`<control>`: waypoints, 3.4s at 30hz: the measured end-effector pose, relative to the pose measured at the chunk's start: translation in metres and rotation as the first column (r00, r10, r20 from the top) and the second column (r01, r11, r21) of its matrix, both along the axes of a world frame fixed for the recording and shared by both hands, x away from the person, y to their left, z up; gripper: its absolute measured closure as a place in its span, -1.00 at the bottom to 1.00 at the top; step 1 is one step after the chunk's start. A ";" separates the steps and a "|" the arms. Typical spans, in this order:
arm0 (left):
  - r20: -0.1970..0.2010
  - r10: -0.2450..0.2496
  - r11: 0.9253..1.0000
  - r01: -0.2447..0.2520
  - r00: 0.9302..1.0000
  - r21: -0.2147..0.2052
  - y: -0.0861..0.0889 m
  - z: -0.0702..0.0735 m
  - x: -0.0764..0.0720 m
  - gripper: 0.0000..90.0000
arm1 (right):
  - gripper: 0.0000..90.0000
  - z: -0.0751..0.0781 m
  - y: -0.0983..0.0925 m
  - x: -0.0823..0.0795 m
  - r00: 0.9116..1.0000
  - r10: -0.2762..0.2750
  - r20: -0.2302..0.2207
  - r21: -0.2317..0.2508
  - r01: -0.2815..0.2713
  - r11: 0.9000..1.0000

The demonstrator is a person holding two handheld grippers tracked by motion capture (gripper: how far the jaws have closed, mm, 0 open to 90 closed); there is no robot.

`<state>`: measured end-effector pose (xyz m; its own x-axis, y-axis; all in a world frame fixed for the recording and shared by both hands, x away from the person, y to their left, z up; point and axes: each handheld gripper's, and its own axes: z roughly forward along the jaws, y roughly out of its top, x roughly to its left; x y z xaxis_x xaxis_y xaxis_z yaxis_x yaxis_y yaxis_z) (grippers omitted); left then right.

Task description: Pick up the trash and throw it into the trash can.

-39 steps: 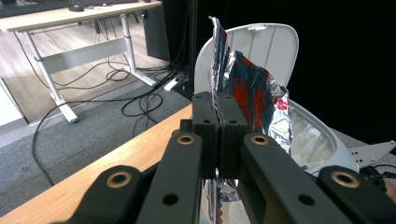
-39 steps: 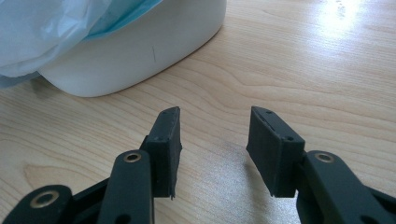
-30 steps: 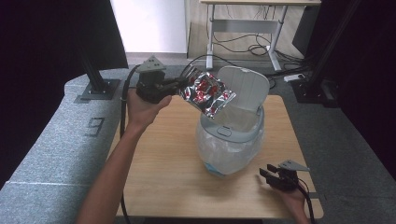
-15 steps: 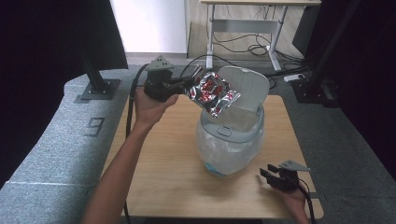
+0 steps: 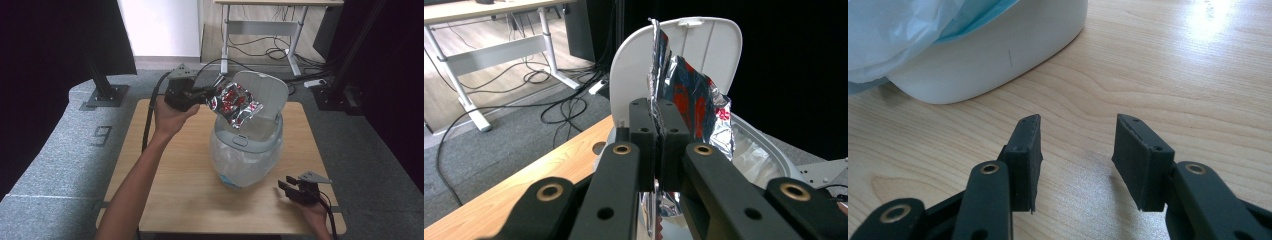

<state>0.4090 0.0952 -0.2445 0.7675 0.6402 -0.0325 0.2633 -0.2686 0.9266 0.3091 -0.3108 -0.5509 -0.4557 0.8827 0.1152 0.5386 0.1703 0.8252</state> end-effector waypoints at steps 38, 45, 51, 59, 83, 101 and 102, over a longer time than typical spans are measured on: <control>-0.020 -0.053 0.998 0.054 0.998 0.034 -0.007 -0.018 -0.004 0.05 | 0.18 0.000 0.000 0.000 1.000 0.002 -0.006 -0.007 -0.002 1.000; -0.015 -0.045 0.998 0.045 0.999 0.032 0.017 -0.022 -0.019 0.03 | 0.18 0.000 0.002 0.000 1.000 0.000 -0.009 -0.006 0.000 1.000; -0.007 -0.048 0.999 0.048 0.999 0.018 0.034 -0.026 -0.034 -0.02 | 0.18 0.000 0.002 0.000 1.000 0.003 -0.009 -0.008 -0.003 1.000; 0.002 -0.034 0.999 0.034 0.999 0.028 0.056 -0.040 -0.055 -0.17 | 0.17 0.000 0.003 0.000 1.000 0.007 -0.010 -0.010 -0.007 1.000; -0.045 0.026 0.997 -0.022 0.999 0.074 0.092 -0.131 -0.093 -0.23 | 0.16 -0.001 0.004 0.002 1.000 0.007 -0.016 -0.011 -0.007 1.000; -0.091 0.047 0.997 -0.041 0.995 0.064 0.102 -0.172 -0.102 -0.23 | 0.16 0.000 0.002 0.002 1.000 0.001 -0.010 -0.007 -0.001 1.000; -0.091 0.046 0.997 -0.040 0.995 0.065 0.102 -0.173 -0.102 -0.23 | 0.16 0.000 0.002 0.002 1.000 0.001 -0.010 -0.009 -0.001 1.000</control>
<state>0.3074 0.1970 -0.4172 0.7348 0.6756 -0.0602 0.3593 -0.3123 0.8794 0.3111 -0.3084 -0.5506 -0.4554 0.8832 0.1118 0.5464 0.1782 0.8184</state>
